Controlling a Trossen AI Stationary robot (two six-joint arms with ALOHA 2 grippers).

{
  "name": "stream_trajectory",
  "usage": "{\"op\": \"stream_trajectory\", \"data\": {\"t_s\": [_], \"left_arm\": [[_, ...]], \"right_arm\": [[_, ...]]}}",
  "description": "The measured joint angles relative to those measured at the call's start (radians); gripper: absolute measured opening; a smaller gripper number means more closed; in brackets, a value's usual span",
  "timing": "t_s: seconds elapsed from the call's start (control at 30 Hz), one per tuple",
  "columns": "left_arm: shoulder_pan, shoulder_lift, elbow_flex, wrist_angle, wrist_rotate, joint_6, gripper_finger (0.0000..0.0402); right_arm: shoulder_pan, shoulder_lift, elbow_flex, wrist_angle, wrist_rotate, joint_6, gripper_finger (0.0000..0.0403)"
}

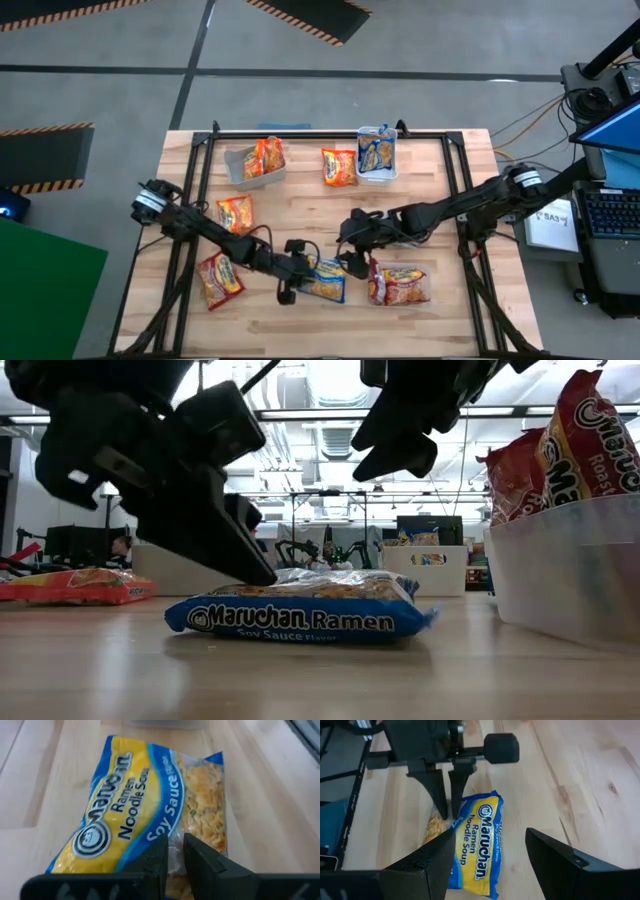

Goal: Sort Maruchan noodles
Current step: Put the blue noodle pack into the white bin

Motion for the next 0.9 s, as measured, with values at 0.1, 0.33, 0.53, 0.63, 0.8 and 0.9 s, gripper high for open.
{"op": "stream_trajectory", "data": {"t_s": [0.1,0.33,0.53,0.63,0.8,0.9], "left_arm": [[0.011,0.0,-0.014,0.013,-0.025,0.006,0.004],[0.046,-0.015,-0.053,-0.029,-0.345,0.016,0.004],[0.064,-0.093,-0.066,-0.049,-0.322,0.081,0.004],[0.06,-0.136,-0.063,-0.048,-0.272,0.107,0.004],[0.052,-0.148,-0.064,-0.063,-0.157,0.126,0.004],[0.052,-0.124,-0.064,-0.068,-0.139,0.126,0.004]], "right_arm": [[-0.003,0.005,0.001,-0.004,0.0,0.003,0.0228],[-0.062,0.005,0.005,-0.036,-0.011,0.151,0.0228],[-0.162,0.006,0.005,-0.106,-0.102,0.295,0.0228],[-0.192,0.018,0.005,-0.113,-0.129,0.309,0.0228],[-0.213,0.058,0.005,-0.102,-0.131,0.301,0.0228],[-0.214,0.09,0.005,-0.083,-0.141,0.295,0.0228]]}}
